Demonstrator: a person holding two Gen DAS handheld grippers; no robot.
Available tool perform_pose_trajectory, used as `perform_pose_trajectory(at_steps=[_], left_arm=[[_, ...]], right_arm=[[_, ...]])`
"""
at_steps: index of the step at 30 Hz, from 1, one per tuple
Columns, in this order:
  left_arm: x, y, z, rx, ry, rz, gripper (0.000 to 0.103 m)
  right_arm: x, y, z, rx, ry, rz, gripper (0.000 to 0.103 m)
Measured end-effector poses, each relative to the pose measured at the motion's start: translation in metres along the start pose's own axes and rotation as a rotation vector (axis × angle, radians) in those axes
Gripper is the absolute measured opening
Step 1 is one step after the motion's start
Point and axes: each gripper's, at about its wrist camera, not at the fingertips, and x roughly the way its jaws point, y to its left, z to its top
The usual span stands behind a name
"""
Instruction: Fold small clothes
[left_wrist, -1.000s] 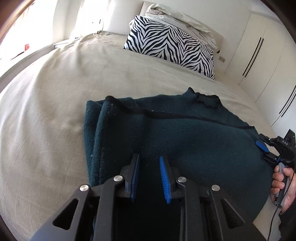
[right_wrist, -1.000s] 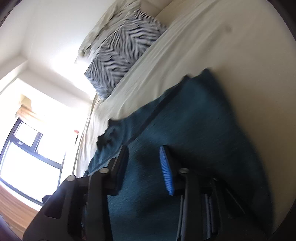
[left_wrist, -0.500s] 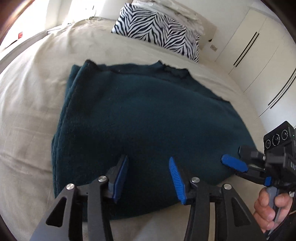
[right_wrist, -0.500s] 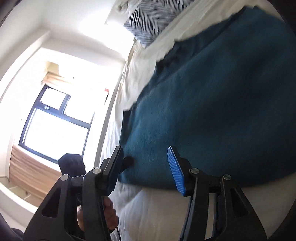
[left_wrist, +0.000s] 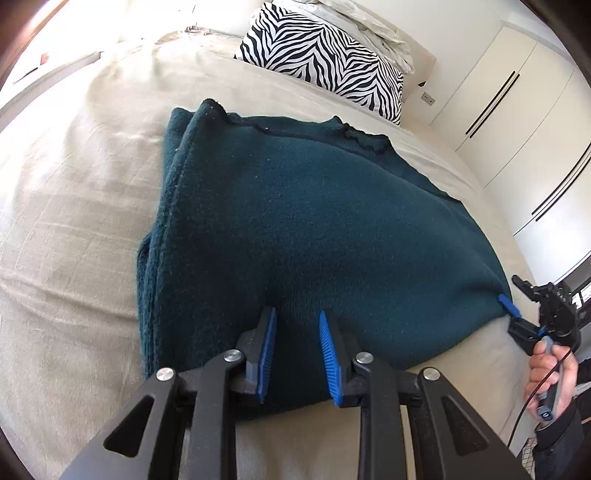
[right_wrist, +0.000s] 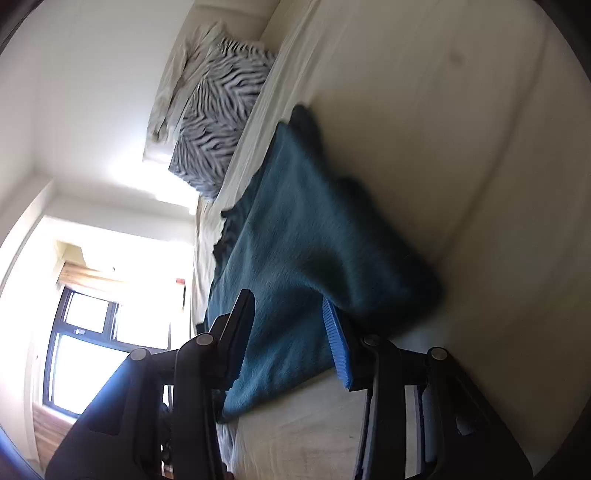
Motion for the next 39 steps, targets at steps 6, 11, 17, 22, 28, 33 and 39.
perform_pose_trajectory(at_steps=[6, 11, 17, 22, 28, 33, 39], left_arm=[[-0.001, -0.001, -0.001, 0.004, -0.001, 0.01, 0.027], [0.001, 0.0, 0.0, -0.004, 0.0, -0.001, 0.027], [-0.007, 0.011, -0.003, -0.013, 0.0, -0.049, 0.027], [-0.032, 0.044, -0.012, -0.103, -0.028, -0.1, 0.03], [-0.081, 0.078, -0.008, -0.22, -0.157, -0.047, 0.072], [-0.06, 0.093, 0.016, -0.308, -0.089, -0.171, 0.072], [-0.022, 0.1, 0.027, -0.384, 0.027, -0.217, 0.072]], right_arm=[[0.021, 0.072, -0.032, -0.161, 0.078, 0.026, 0.042], [0.118, 0.14, -0.118, -0.265, 0.295, 0.064, 0.042], [0.178, 0.138, -0.155, -0.299, 0.419, 0.034, 0.04], [0.153, 0.104, -0.116, -0.239, 0.352, 0.053, 0.04], [0.102, 0.097, -0.074, -0.214, 0.192, 0.028, 0.054], [0.109, 0.124, -0.074, -0.273, 0.233, 0.07, 0.058], [0.166, 0.17, -0.1, -0.327, 0.351, 0.1, 0.058]])
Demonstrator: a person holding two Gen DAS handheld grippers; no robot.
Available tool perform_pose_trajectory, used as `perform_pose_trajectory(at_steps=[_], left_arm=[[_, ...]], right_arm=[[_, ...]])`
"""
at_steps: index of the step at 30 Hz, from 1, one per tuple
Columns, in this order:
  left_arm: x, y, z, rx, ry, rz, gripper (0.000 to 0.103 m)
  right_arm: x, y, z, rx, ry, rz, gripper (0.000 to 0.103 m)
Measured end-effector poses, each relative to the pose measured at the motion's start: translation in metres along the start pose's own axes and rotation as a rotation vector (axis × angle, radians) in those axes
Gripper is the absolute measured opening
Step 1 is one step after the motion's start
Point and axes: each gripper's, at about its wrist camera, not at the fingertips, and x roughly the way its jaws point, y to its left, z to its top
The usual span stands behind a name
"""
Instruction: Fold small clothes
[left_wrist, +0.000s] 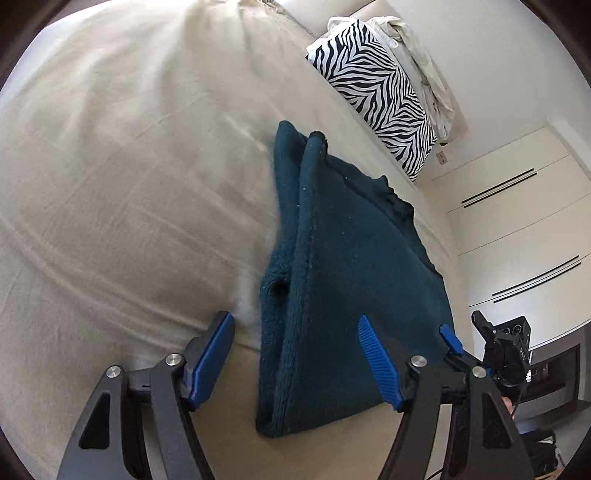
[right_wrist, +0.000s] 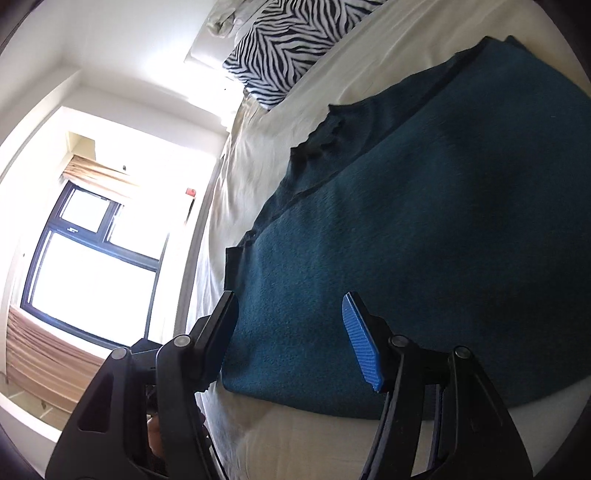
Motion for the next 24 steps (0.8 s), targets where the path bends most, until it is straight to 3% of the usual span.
perform_pose_trajectory(at_steps=[4, 10, 11, 16, 19, 24], left_arm=[[0.006, 0.004, 0.012, -0.084, 0.027, -0.09, 0.068], [0.027, -0.01, 0.015, -0.073, 0.092, -0.1, 0.065], [0.029, -0.01, 0.015, -0.084, 0.1, -0.121, 0.062], [0.039, -0.008, 0.012, -0.084, 0.13, -0.116, 0.021], [0.038, 0.001, 0.01, -0.108, 0.124, -0.141, 0.014], [0.036, 0.004, 0.009, -0.111, 0.112, -0.153, 0.012]], right_arm=[[0.034, 0.013, 0.009, -0.015, 0.048, 0.013, 0.058], [0.058, 0.019, 0.014, -0.006, 0.1, 0.036, 0.058], [0.061, 0.019, 0.015, 0.0, 0.11, 0.042, 0.058], [0.084, 0.024, 0.018, -0.012, 0.169, 0.036, 0.058], [0.101, 0.026, 0.019, -0.023, 0.206, 0.012, 0.058], [0.122, 0.021, 0.019, -0.054, 0.225, -0.026, 0.058]])
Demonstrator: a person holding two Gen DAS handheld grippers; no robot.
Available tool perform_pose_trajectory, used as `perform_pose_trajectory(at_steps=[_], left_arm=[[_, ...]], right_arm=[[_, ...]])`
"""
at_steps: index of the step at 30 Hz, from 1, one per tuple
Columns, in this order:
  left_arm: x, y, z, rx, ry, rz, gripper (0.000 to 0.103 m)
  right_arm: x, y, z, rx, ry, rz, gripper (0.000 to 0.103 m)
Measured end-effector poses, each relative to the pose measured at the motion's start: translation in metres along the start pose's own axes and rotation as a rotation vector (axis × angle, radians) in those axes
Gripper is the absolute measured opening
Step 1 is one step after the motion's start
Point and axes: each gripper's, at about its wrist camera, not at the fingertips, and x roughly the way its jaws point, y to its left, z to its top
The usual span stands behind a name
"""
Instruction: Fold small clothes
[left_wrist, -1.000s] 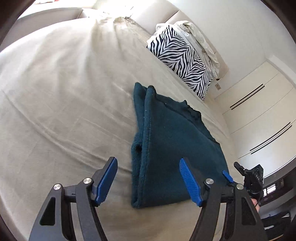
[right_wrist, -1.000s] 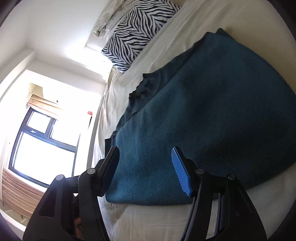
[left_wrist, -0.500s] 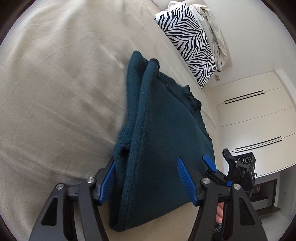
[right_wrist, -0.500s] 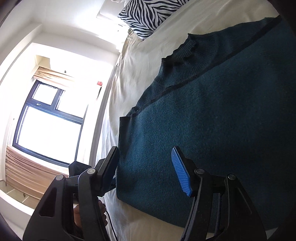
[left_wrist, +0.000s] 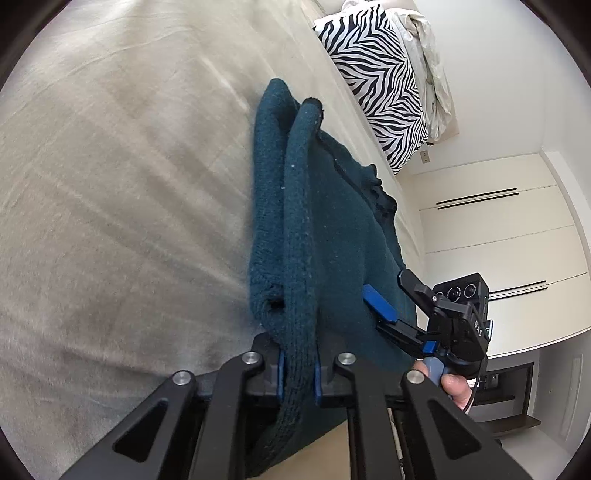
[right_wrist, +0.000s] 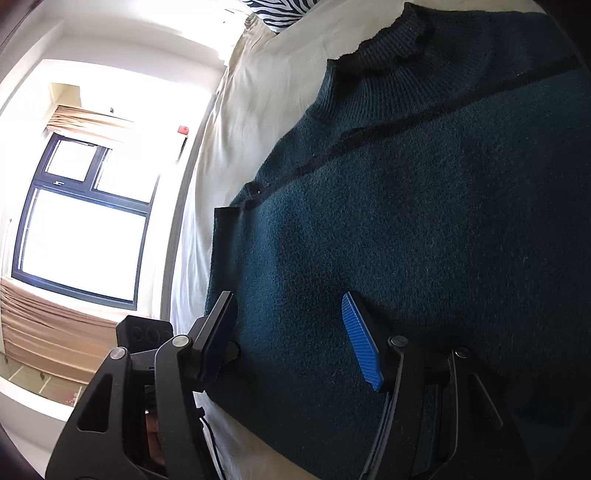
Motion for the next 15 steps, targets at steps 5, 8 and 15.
perform_pose_trajectory(at_steps=[5, 8, 15], left_arm=[[-0.003, -0.002, 0.0, 0.005, -0.011, -0.003, 0.011], [-0.005, -0.005, 0.0, 0.001, -0.024, -0.017, 0.011], [-0.011, -0.049, 0.003, 0.065, -0.061, -0.052, 0.01]], right_arm=[[0.002, -0.002, -0.002, -0.015, -0.02, 0.012, 0.058], [0.004, -0.004, -0.001, -0.008, -0.026, 0.019, 0.058], [-0.019, -0.019, 0.011, 0.135, -0.009, 0.116, 0.059]])
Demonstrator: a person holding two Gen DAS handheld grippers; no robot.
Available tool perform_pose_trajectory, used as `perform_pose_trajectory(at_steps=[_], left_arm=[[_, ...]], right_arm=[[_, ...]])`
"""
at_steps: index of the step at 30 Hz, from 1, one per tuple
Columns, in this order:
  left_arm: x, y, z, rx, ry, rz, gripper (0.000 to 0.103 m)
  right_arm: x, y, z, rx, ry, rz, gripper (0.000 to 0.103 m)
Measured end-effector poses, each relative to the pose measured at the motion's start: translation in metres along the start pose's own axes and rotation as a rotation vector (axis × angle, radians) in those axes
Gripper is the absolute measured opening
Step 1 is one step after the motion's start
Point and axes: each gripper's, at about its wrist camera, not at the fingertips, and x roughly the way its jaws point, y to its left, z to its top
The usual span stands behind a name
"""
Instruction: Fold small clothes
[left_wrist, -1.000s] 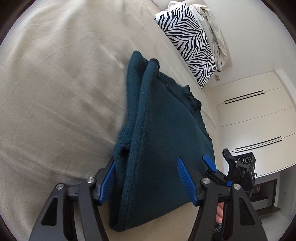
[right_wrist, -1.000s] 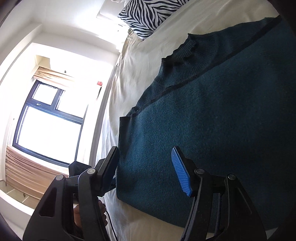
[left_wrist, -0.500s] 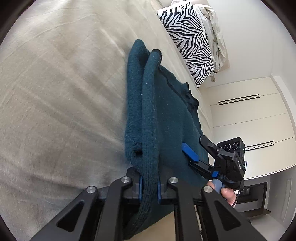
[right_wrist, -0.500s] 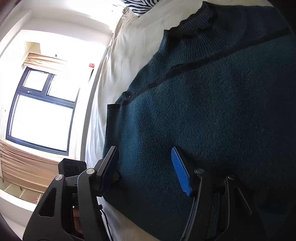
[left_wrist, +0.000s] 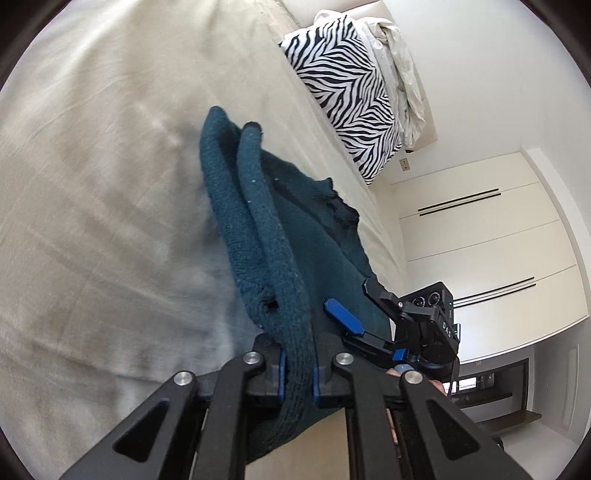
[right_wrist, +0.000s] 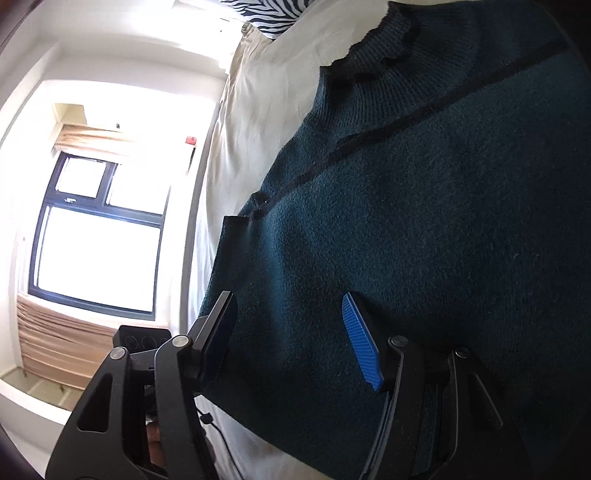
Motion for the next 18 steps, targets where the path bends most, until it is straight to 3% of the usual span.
perform_pose_trajectory(at_steps=[7, 14, 15, 18], left_arm=[[0.043, -0.102, -0.006, 0.182, 0.033, -0.036, 0.01], [0.16, -0.182, -0.048, 0.326, 0.187, -0.056, 0.011], [0.178, -0.184, -0.054, 0.328, 0.214, -0.062, 0.013], [0.217, -0.185, -0.07, 0.333, 0.282, -0.059, 0.039]], right_arm=[[-0.075, -0.033, 0.025, 0.098, -0.067, 0.172, 0.069], [-0.14, -0.091, 0.04, 0.187, -0.133, 0.284, 0.074], [-0.149, -0.101, 0.041, 0.204, -0.147, 0.289, 0.077], [-0.169, -0.13, 0.046, 0.252, -0.167, 0.335, 0.078]])
